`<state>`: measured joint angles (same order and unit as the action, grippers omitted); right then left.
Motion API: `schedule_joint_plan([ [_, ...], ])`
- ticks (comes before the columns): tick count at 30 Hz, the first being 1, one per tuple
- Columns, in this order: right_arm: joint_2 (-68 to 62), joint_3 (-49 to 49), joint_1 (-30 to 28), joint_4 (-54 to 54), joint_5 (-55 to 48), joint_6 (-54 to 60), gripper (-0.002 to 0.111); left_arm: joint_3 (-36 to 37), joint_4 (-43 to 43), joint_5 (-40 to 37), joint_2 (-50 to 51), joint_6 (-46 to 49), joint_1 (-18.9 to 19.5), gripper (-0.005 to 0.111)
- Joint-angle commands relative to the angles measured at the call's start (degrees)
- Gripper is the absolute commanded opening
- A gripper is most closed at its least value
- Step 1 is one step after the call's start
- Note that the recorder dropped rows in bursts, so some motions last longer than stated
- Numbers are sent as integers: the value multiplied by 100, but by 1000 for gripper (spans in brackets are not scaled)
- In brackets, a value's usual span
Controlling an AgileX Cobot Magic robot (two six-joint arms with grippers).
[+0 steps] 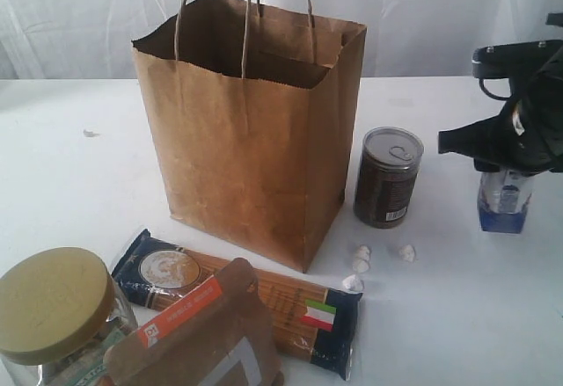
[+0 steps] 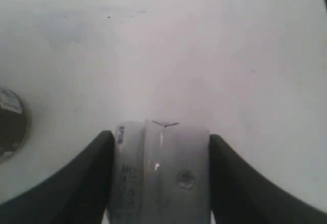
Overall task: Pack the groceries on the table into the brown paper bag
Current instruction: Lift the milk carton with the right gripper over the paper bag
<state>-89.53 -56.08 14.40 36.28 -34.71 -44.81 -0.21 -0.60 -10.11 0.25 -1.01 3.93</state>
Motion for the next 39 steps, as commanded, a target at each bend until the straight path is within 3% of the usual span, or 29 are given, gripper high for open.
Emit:
schedule_joint_plan([
  [1, 731, 31, -14, -846, -1174, 1859, 31, 21, -42, 28, -25, -7, 5, 0],
  [4, 1288, 31, -14, -2333, -1300, 3285, 31, 21, -42, 28, -25, -7, 5, 0],
  [12, 2633, -416, -14, -2877, -1080, 3413, 31, 21, -42, 28, -25, -7, 5, 0],
  [17, 2975, -771, -14, -4055, -545, 3774, 31, 21, -42, 28, -25, -7, 5, 0],
  [28, 2742, -1205, -14, -8240, 759, 6276, 31, 21, -42, 28, -25, -7, 5, 0],
  [31, 2484, -1219, -14, -9511, 1022, 7393, 31, 21, -42, 28, -25, -7, 5, 0],
  [36, 1981, -1426, -14, -10584, 1167, 8174, 31, 21, -42, 28, -25, -7, 5, 0],
  [39, 1569, -1544, -14, -11305, 864, 9427, 31, 21, -42, 28, -25, -7, 5, 0],
])
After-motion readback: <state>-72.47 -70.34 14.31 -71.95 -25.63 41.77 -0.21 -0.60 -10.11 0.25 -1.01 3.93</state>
